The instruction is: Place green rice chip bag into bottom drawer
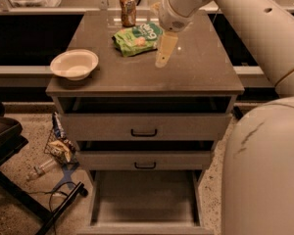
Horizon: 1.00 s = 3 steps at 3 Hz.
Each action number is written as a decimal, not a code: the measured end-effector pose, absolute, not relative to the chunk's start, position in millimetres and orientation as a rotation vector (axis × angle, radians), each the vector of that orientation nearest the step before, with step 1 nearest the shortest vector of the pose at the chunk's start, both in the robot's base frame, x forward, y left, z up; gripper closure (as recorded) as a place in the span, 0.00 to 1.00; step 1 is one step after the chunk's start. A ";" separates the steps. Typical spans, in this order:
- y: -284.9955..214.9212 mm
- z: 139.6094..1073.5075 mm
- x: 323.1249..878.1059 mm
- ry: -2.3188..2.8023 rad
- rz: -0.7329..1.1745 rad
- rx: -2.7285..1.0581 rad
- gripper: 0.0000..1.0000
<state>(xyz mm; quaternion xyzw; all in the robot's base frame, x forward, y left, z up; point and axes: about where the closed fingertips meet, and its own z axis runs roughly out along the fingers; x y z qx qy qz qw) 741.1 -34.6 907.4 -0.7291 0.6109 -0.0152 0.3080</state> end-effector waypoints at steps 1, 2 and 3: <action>-29.9 904.4 746.6 1.605 -0.039 -1.930 0.00; -23.4 906.8 769.5 1.577 -0.067 -1.931 0.00; -18.0 905.5 808.6 1.540 -0.094 -1.911 0.00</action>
Offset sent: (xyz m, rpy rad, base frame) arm 0.0887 0.0170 0.0179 -0.0097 -0.1145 0.0311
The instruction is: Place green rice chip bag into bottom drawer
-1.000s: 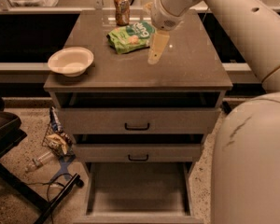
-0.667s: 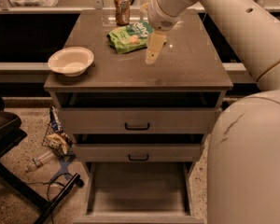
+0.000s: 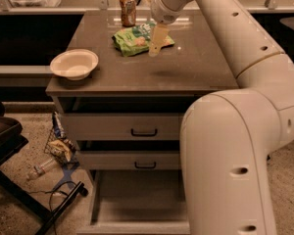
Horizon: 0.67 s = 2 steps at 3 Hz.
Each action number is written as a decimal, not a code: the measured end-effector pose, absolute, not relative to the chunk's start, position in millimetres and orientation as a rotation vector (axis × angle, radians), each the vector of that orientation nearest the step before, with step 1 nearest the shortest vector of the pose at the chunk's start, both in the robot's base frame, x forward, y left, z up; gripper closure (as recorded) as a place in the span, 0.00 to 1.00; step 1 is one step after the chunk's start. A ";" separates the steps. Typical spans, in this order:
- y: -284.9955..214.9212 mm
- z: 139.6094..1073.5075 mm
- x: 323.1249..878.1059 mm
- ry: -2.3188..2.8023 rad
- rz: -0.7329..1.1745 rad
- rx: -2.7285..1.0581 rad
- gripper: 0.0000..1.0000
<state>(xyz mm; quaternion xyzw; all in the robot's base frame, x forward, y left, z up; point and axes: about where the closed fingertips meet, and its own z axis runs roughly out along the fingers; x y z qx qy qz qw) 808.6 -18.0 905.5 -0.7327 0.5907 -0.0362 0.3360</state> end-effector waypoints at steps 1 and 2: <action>-19.5 902.0 824.8 1.542 -0.102 -1.893 0.00; -25.4 889.7 835.2 1.568 -0.072 -1.855 0.00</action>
Offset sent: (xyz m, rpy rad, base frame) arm 0.0526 -0.0247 -0.0145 0.0833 0.0174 -0.0723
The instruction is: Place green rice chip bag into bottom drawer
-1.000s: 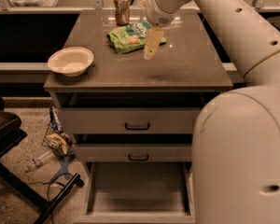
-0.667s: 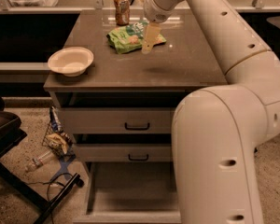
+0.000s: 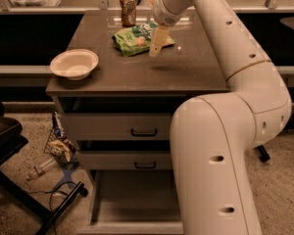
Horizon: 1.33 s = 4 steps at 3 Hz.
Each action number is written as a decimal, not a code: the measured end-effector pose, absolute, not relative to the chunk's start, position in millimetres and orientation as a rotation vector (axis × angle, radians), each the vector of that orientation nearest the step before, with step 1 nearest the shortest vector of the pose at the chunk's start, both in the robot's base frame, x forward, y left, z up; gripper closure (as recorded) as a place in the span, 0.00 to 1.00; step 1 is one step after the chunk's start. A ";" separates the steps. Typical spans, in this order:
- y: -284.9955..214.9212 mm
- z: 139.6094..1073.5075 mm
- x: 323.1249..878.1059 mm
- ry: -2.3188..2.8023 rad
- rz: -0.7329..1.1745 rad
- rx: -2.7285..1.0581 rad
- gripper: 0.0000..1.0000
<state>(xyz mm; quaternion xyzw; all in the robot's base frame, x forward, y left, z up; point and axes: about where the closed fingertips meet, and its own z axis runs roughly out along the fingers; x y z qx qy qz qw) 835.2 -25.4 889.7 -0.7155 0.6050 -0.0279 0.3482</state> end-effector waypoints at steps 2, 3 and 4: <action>-23.9 874.4 858.0 1.575 0.007 -1.740 0.00; -21.6 877.4 872.8 1.558 0.065 -1.617 0.00; -24.9 872.1 888.6 1.635 0.106 -1.480 0.00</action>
Offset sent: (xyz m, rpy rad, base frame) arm 0.0528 -0.0057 0.0039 0.1421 -0.0206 -0.0459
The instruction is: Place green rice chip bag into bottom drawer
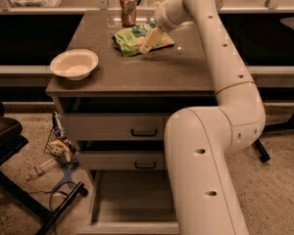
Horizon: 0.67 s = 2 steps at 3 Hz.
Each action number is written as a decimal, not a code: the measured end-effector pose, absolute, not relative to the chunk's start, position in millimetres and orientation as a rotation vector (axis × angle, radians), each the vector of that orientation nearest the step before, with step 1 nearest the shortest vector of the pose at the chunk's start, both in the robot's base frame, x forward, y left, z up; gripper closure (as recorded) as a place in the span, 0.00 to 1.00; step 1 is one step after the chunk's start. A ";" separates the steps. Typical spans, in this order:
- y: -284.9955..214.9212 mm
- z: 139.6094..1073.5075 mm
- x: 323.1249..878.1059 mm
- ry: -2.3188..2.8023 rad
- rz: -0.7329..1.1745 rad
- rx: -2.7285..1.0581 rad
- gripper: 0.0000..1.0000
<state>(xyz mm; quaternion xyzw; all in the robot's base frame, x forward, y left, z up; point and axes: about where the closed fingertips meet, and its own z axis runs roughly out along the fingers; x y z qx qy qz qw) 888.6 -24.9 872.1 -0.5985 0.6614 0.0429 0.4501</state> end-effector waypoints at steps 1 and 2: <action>-21.2 860.3 896.6 1.724 0.193 -1.354 0.00; -14.4 851.0 895.1 1.755 0.252 -1.327 0.00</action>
Offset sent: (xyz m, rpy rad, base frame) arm 0.0566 -0.0006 -0.0022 0.1713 0.1733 -0.1001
